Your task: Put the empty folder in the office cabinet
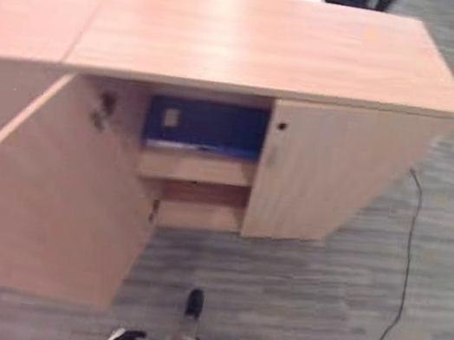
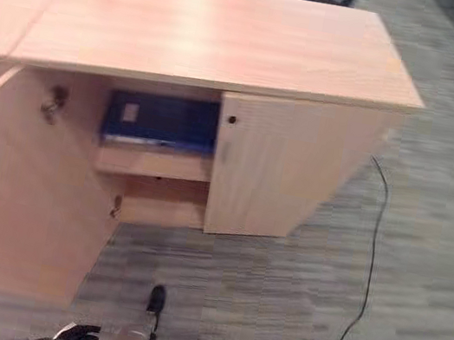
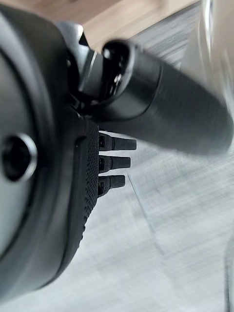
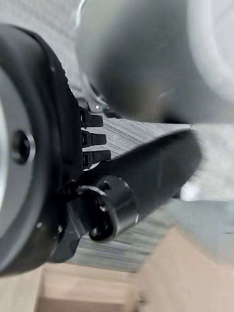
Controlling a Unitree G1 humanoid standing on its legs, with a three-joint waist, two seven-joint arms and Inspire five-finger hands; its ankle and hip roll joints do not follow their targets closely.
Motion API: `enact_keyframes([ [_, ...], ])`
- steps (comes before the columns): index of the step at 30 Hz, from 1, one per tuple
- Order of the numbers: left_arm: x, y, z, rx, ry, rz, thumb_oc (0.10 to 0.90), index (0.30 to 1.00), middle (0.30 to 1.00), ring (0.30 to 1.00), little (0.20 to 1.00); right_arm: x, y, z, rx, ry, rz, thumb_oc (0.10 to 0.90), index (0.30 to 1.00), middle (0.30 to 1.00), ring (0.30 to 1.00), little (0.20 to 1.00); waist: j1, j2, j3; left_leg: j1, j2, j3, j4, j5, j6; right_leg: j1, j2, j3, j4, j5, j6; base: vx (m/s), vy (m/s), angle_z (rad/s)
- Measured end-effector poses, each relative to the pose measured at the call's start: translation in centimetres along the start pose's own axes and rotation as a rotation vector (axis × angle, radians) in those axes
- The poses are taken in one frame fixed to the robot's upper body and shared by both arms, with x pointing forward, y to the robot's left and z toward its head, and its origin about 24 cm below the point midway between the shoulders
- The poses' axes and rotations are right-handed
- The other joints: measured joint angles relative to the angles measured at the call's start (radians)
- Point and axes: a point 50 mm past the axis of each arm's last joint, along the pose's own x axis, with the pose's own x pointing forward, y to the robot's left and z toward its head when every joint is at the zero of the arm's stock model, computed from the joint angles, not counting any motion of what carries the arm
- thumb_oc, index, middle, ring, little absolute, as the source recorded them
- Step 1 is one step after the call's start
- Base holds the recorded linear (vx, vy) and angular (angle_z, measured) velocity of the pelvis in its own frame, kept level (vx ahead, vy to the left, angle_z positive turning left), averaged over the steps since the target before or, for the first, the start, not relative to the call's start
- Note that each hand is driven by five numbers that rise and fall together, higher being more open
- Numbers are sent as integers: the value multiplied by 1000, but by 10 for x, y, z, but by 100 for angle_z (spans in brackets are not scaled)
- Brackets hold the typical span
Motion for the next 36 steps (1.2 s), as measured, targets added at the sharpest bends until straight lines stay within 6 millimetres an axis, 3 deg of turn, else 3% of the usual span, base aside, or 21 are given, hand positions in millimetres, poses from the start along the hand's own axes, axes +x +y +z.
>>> enact_keyframes([
  [1, -1, -7, -8, -2, 13, -24, 800, 900, 900, 900, 900, -4, -6, -12, 116, -18, -51, 800, 900, 900, 900, 900, -25, 21, -7, 56, 4, 56, -21, -18, 24, 40, -24, -51, 17, -2, 25, 22, 225, 206],
  [2, -1, -24, -2, 40, 0, -53, 800, 900, 900, 900, 900, -10, -17, -41, 266, 44, -155, 800, 900, 900, 900, 900, -72, 61, -47, 75, -37, 68, -89, -40, 95, 73, -50, -142, 49, -17, 34, 21, 219, 198],
  [5, -2, -25, 3, 106, -24, -61, 800, 900, 900, 900, 900, -10, -28, -45, 340, 124, -246, 800, 900, 900, 900, 900, -69, 85, -73, 84, -119, -23, -191, 3, 136, 77, -72, -146, 32, -30, 31, 37, 201, 105],
  [6, -2, -24, 4, 107, -31, -63, 800, 900, 900, 900, 900, -10, -29, -48, 365, 129, -262, 800, 900, 900, 900, 900, -71, 88, -74, 87, -132, -40, -201, 11, 142, 89, -68, -157, 32, -3, 18, 33, 232, 88],
  [8, -2, -26, 3, 104, -39, -69, 800, 900, 900, 900, 900, -11, -33, -46, 368, 128, -307, 800, 900, 900, 900, 900, -56, 116, -81, 111, -144, -81, -228, 20, 152, 96, -66, -176, 48, -28, 32, 21, 250, 72],
  [9, -3, -26, 4, 113, -61, -81, 800, 900, 900, 900, 900, -14, -37, -51, 440, 123, -341, 800, 900, 900, 900, 900, -56, 124, -87, 127, -163, -112, -234, 22, 155, 121, -71, -216, 53, 41, 40, -14, 187, 69],
  [10, -4, -29, 6, 119, -75, -94, 800, 900, 900, 900, 900, -16, -39, -54, 467, 124, -362, 800, 900, 900, 900, 900, -55, 132, -92, 133, -171, -131, -247, 21, 156, 139, -81, -232, 70, 40, 47, -18, 134, 81],
  [12, -7, -36, -1, 115, -99, -135, 800, 900, 900, 900, 900, -25, -44, -73, 511, 164, -432, 800, 900, 900, 900, 900, -61, 156, -120, 163, -178, -169, -289, 32, 152, 146, -116, -275, 163, 31, 56, -33, 135, 57],
  [15, -13, -36, -10, 118, -131, -174, 800, 900, 900, 900, 900, -31, -49, -82, 640, 142, -485, 800, 900, 900, 900, 900, -56, 164, -124, 177, -198, -232, -297, 42, 170, 162, -171, -287, 261, 13, 78, 14, 35, 62],
  [16, -16, -32, -11, 135, -150, -195, 800, 900, 900, 900, 900, -34, -47, -91, 697, 154, -503, 800, 900, 900, 900, 900, -64, 176, -127, 175, -199, -276, -293, 40, 181, 149, -191, -236, 300, -41, 115, 25, -31, 76],
  [18, -19, -23, -9, 145, -181, -206, 800, 900, 900, 900, 900, -35, -45, -93, 731, 153, -508, 800, 900, 900, 900, 900, -74, 168, -112, 166, -201, -304, -286, 41, 177, 124, -191, -108, 221, -72, 169, 54, -52, 62],
  [20, -18, -20, -11, 142, -166, -206, 800, 900, 900, 900, 900, -34, -44, -93, 730, 155, -506, 800, 900, 900, 900, 900, -66, 162, -109, 166, -200, -309, -291, 44, 176, 116, -209, -105, 164, -63, 168, 72, -45, 14],
  [21, -26, -12, -26, 49, -153, -216, 800, 900, 900, 900, 900, -30, -44, -85, 773, 119, -498, 800, 900, 900, 900, 900, -76, 145, -102, 166, -204, -305, -297, 48, 167, 56, -208, 114, 93, -36, 182, 0, -60, -1],
  [22, -29, -8, -32, -7, -152, -211, 800, 900, 900, 900, 900, -30, -43, -84, 790, 111, -496, 800, 900, 900, 900, 900, -72, 132, -101, 170, -203, -302, -297, 46, 160, 50, -215, 122, 67, -27, 186, -5, -59, 0],
  [23, -30, 2, -46, -113, -119, -184, 800, 900, 900, 900, 900, -28, -38, -87, 813, 115, -489, 800, 900, 900, 900, 900, -69, 82, -100, 173, -204, -300, -297, 49, 134, 40, -208, 126, 39, -12, 187, 15, -108, 2],
  [24, -29, 12, -52, -160, -93, -154, 800, 900, 900, 900, 900, -24, -32, -85, 821, 113, -474, 800, 900, 900, 900, 900, -63, 77, -102, 172, -206, -296, -297, 53, 115, 36, -192, 120, 26, -14, 185, 44, -78, 23],
  [25, -24, 19, -53, -212, -62, -122, 800, 900, 900, 900, 900, -23, -25, -90, 833, 127, -464, 800, 900, 900, 900, 900, -70, 42, -105, 175, -200, -299, -297, 58, 95, 38, -171, 146, -2, 43, 187, 62, -95, 30],
  [26, -15, 20, -61, -270, 54, -77, 800, 900, 900, 900, 900, -21, -18, -93, 852, 127, -456, 800, 900, 900, 900, 900, -58, 64, -107, 172, -152, -290, -293, 66, 67, 40, -130, 138, -14, 43, 170, 54, -64, 10],
  [30, -14, 23, -84, -463, 253, 65, 800, 900, 900, 900, 900, -19, -15, -89, 859, 93, -438, 800, 900, 900, 900, 900, -64, 75, -122, 178, -58, -239, -293, 74, 10, 37, -20, 169, -73, 59, 125, 37, -64, -38],
  [33, -11, 40, -69, -502, 194, 139, 800, 900, 900, 900, 900, -22, -12, -98, 881, 96, -445, 800, 900, 900, 900, 900, -65, 66, -131, 191, -38, -226, -293, 70, -4, 40, 0, 180, -73, 53, 118, 15, -46, -18],
  [36, -12, 91, -26, -497, 18, 277, 800, 900, 900, 900, 900, -25, -9, -106, 900, 85, -452, 800, 900, 900, 900, 900, -75, 52, -143, 206, -31, -209, -293, 64, -12, 47, 4, 193, -72, 50, 115, -10, -65, -13],
])
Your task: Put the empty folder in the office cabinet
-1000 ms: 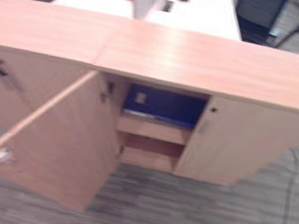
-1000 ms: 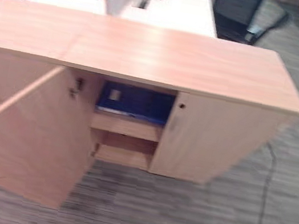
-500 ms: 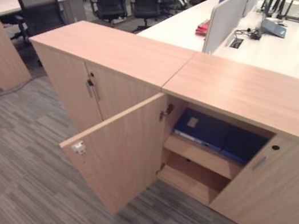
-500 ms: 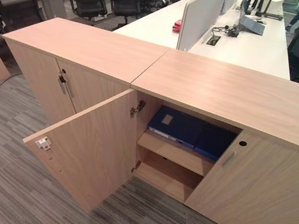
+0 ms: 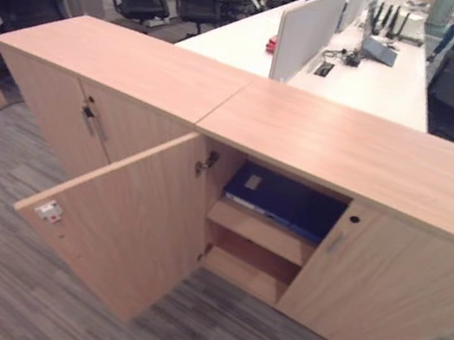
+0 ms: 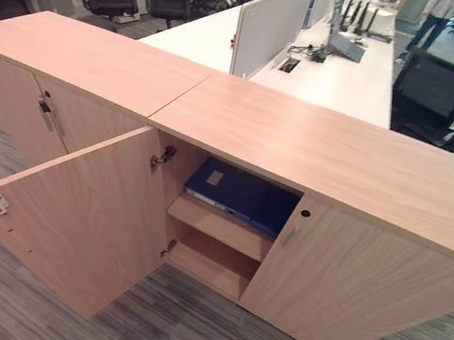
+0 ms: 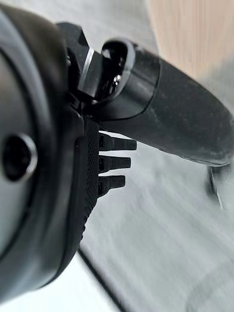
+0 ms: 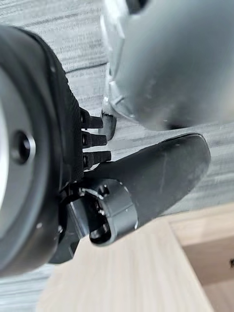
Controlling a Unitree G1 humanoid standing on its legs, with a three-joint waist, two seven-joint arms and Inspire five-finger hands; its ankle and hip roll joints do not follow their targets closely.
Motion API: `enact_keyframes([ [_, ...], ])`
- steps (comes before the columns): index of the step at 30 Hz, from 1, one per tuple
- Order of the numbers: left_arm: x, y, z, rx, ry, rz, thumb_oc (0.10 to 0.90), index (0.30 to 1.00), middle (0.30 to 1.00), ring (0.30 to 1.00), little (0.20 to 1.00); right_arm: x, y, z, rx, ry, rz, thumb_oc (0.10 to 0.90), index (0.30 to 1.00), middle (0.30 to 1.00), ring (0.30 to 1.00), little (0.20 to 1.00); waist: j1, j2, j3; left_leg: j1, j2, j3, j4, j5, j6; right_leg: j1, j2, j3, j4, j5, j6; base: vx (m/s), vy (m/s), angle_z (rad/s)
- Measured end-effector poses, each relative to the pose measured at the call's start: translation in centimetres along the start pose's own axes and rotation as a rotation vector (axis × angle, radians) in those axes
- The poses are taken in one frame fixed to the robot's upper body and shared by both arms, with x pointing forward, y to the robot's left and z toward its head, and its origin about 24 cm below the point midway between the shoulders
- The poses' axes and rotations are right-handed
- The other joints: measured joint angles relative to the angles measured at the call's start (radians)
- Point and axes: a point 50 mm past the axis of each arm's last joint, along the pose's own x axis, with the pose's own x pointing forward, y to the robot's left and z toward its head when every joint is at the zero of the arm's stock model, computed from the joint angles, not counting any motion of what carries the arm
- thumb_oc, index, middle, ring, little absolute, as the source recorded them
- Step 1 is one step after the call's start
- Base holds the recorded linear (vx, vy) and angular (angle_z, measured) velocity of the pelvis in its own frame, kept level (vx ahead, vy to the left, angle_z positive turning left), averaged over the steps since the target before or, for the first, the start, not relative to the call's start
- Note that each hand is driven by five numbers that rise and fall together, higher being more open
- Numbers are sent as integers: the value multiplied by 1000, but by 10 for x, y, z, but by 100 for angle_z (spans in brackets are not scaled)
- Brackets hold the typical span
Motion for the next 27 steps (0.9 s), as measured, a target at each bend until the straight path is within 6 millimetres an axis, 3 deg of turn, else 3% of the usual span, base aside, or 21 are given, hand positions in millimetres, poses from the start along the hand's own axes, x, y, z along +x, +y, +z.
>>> enact_keyframes([
  [2, -1, 18, 39, -7, -158, 63, 800, 900, 900, 900, 900, 0, 3, 1, 1, -16, 14, 800, 900, 900, 900, 900, -17, -8, -6, 4, -2, 0, 0, 0, 0, 7, -6, 0, 0, 0, 0, -11, -38, -2],
  [5, -8, 29, 82, -18, -325, 92, 800, 900, 900, 900, 900, 0, 4, 2, 11, -27, 23, 800, 900, 900, 900, 900, -24, -3, -11, 9, -7, 14, -5, -7, -6, -1, -13, 14, 0, 3, 1, 2, -14, -9],
  [8, -12, 30, 94, -47, -373, 81, 800, 900, 900, 900, 900, 0, 4, 2, 23, -23, 30, 800, 900, 900, 900, 900, -30, 15, -23, 18, -6, 32, -5, -18, -13, -6, -15, 31, 0, 7, 2, 10, -14, -19],
  [16, -16, 27, 86, -24, -393, 41, 800, 900, 900, 900, 900, 0, -1, -2, 47, 9, 14, 800, 900, 900, 900, 900, -24, 27, -32, 22, -6, 49, -4, -12, -5, -14, -10, 48, 0, 9, 1, 12, 7, -6],
  [27, -15, 9, 57, -53, -320, -55, 800, 900, 900, 900, 900, 0, -7, 6, 41, 10, 8, 800, 900, 900, 900, 900, -21, 28, -32, 21, -6, 48, -5, -12, -5, -12, -13, 48, -1, 10, 1, 0, 0, 0],
])
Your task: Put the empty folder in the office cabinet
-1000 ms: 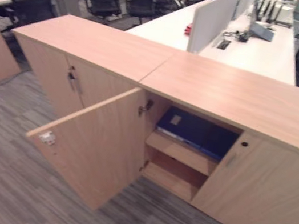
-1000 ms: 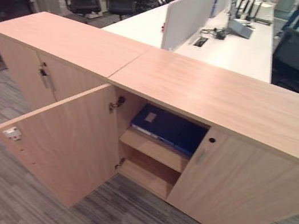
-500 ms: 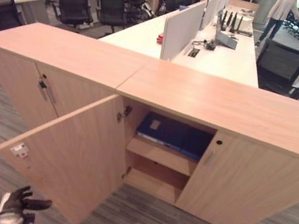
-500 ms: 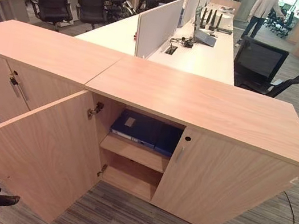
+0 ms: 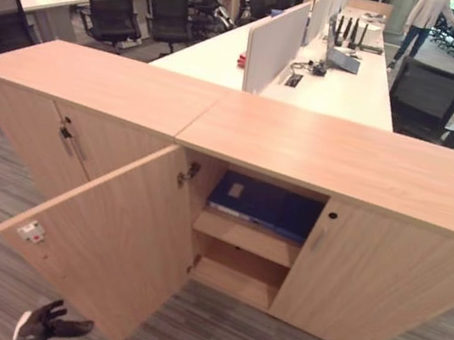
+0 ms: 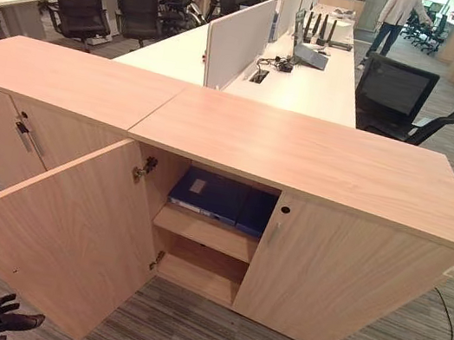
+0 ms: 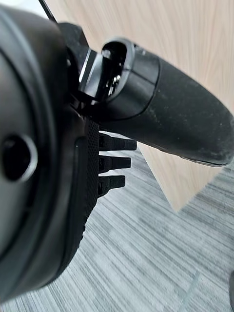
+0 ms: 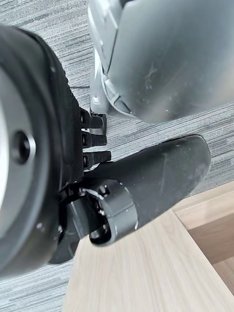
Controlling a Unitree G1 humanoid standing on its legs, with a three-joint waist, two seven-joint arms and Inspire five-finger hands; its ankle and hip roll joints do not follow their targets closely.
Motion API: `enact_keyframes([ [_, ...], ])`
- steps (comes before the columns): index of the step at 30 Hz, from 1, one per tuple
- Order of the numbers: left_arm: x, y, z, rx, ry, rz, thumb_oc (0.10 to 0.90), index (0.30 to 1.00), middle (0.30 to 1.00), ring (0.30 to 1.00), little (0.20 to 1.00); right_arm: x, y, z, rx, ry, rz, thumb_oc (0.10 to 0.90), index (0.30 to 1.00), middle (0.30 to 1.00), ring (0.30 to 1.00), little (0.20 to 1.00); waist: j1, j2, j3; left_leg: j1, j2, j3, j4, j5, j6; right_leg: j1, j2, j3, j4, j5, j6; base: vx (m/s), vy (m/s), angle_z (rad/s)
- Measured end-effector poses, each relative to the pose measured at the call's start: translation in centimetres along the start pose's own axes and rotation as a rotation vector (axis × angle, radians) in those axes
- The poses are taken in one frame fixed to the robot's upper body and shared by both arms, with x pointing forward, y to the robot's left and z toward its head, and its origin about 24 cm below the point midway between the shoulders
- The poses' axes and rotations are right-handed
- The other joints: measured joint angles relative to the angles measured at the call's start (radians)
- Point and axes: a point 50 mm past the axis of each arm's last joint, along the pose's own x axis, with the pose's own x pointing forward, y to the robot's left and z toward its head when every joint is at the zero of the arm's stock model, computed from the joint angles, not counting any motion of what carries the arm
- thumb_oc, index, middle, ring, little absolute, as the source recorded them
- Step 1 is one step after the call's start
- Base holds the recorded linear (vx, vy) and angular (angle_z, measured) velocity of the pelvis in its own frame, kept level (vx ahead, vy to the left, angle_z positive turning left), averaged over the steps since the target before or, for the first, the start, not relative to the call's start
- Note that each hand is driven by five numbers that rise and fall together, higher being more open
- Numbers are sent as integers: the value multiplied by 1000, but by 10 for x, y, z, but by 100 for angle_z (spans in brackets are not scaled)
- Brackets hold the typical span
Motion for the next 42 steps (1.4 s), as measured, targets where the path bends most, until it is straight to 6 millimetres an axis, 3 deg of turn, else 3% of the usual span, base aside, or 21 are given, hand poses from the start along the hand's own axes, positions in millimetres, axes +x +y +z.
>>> enact_keyframes([
  [8, 4, -2, 26, 1, -70, -23, 800, 900, 900, 900, 900, 0, -3, 1, -19, 16, 6, 800, 900, 900, 900, 900, 1, 0, -2, -1, -1, -4, 0, 0, 0, 0, -1, -3, 0, 1, 0, 0, 2, 0],
  [12, 9, 10, 39, -4, -70, 7, 800, 900, 900, 900, 900, -1, -9, -1, -18, 34, -8, 800, 900, 900, 900, 900, -2, 1, -2, -3, -2, -8, 0, 0, 0, 0, -2, -8, 0, 1, 0, 0, 12, 2],
  [22, 13, 23, 25, -165, 35, 11, 800, 900, 900, 900, 900, -6, -29, 8, 17, 22, -48, 800, 900, 900, 900, 900, 1, 19, -7, -4, -8, -7, 0, 0, 0, -1, -3, -7, 0, 1, 2, 0, 11, 0],
  [30, 11, 69, 35, -235, 53, 114, 800, 900, 900, 900, 900, -6, -29, 12, 11, 14, -39, 800, 900, 900, 900, 900, 2, 18, -8, -5, -8, -7, 0, 0, 0, -2, -2, -7, 0, 1, 2, 0, 0, 0],
  [37, 11, 68, 31, -245, 80, 109, 800, 900, 900, 900, 900, -5, -28, 12, 18, 14, -34, 800, 900, 900, 900, 900, 3, 19, -8, -5, -12, -7, 0, 0, 0, -3, -2, -6, 0, 1, 2, 0, 0, 0],
  [42, 12, 69, 39, -246, 61, 107, 800, 900, 900, 900, 900, -6, -28, 12, 27, 13, -35, 800, 900, 900, 900, 900, 3, 15, -10, -7, -12, -10, 0, 0, 0, -2, -2, -9, 0, 1, 2, 0, 0, 0],
])
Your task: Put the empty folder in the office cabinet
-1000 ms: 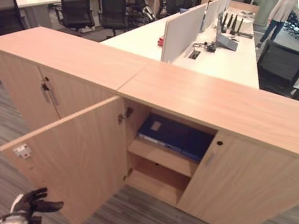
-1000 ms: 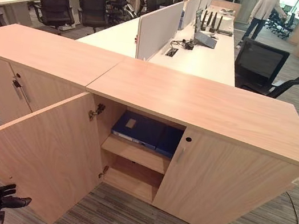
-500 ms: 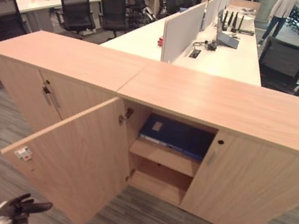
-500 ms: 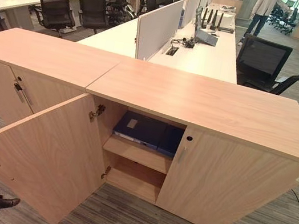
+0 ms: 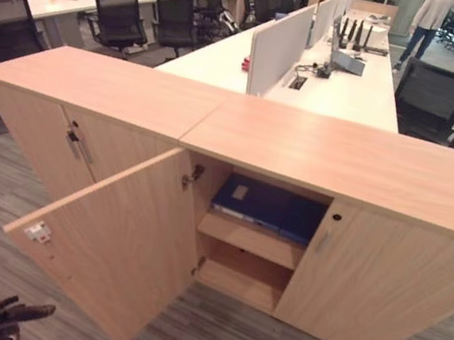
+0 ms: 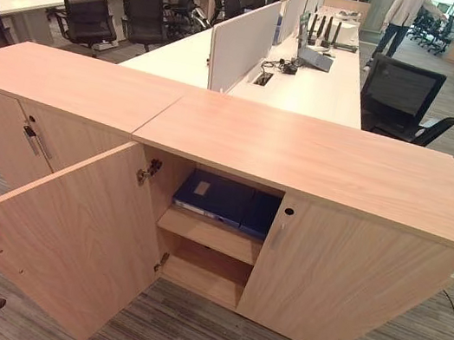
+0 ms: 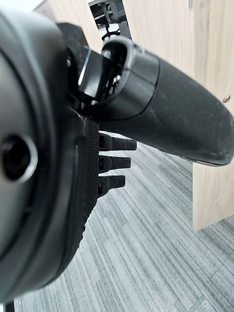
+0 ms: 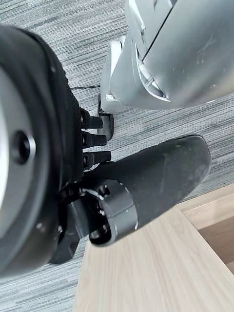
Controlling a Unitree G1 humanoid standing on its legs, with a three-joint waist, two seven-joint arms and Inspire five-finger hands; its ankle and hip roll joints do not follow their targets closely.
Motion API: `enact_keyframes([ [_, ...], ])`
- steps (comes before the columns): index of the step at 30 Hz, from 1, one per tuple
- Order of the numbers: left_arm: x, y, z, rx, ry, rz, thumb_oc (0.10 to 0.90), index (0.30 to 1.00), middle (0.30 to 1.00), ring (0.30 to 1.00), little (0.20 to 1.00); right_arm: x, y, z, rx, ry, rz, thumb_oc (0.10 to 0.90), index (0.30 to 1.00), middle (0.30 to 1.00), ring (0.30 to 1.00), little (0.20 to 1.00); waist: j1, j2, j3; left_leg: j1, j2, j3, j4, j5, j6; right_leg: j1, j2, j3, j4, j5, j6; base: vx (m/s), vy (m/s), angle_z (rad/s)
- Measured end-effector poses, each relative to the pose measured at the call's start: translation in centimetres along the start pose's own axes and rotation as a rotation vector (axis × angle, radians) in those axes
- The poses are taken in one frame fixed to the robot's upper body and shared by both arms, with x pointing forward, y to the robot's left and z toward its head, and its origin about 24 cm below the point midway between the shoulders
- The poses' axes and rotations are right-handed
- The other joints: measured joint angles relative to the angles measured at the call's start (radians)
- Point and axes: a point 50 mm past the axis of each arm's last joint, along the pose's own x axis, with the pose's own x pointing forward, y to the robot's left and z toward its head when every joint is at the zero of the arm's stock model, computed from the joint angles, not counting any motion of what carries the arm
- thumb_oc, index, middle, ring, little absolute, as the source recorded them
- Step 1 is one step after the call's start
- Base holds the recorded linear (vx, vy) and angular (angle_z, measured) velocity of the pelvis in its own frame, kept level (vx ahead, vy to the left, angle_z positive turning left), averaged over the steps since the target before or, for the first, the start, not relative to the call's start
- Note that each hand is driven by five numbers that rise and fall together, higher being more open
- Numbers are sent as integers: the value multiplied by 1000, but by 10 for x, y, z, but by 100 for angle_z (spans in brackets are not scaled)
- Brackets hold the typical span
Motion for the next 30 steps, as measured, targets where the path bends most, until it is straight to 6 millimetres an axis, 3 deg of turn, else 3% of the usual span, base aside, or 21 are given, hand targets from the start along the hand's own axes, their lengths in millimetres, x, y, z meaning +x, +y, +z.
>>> enact_keyframes([
  [7, -5, 17, 56, 18, -138, 34, 800, 900, 900, 900, 900, 0, 0, -2, -11, 6, 2, 800, 900, 900, 900, 900, 0, -20, -8, -7, 4, -3, 0, 0, 0, -5, 0, -3, 0, 0, 0, -2, -3, 0],
  [8, -9, 15, 76, 54, -211, 30, 800, 900, 900, 900, 900, 0, 1, -2, -15, 5, 3, 800, 900, 900, 900, 900, 1, -23, -8, -15, 4, -6, 0, 2, 2, -9, 0, -4, 0, 1, 0, -19, -23, 5],
  [10, -13, 4, 94, 111, -289, 15, 800, 900, 900, 900, 900, 0, 1, -4, -16, 10, 3, 800, 900, 900, 900, 900, 8, -27, -6, -16, 2, -9, 0, 7, 3, -8, 0, -8, 0, 2, -1, -11, -23, 4],
  [12, -15, -2, 97, 148, -322, 17, 800, 900, 900, 900, 900, 0, 3, -8, -16, 17, 8, 800, 900, 900, 900, 900, 19, -29, -2, -16, -1, -11, 0, 8, 2, -8, 0, -10, 0, 2, -1, -2, -12, 3],
  [16, -23, -17, 108, 165, -403, -19, 800, 900, 900, 900, 900, 3, 16, -20, -24, 46, 46, 800, 900, 900, 900, 900, 36, -63, 14, -17, -4, -14, 0, 3, -3, -6, -8, -14, 0, 1, 9, -1, -12, 3],
  [21, -27, -31, 113, 250, -439, -56, 800, 900, 900, 900, 900, 3, 19, -28, -23, 65, 55, 800, 900, 900, 900, 900, 55, -69, 19, -18, -6, -15, 0, 4, -2, -5, -14, -15, 0, 4, 11, -13, -2, 1],
  [25, -31, -48, 94, 332, -452, -123, 800, 900, 900, 900, 900, 4, 29, -28, -81, 36, 96, 800, 900, 900, 900, 900, 53, -70, 25, -20, -9, -14, 0, 7, 2, -5, -16, -15, 0, 5, 10, 15, -20, 3],
  [30, -47, -57, 86, 486, -521, -181, 800, 900, 900, 900, 900, 4, 33, -33, -76, 39, 118, 800, 900, 900, 900, 900, 59, -73, 32, -29, -19, -16, -1, 11, 7, -5, -32, -20, 0, 11, 17, -4, -13, 7],
])
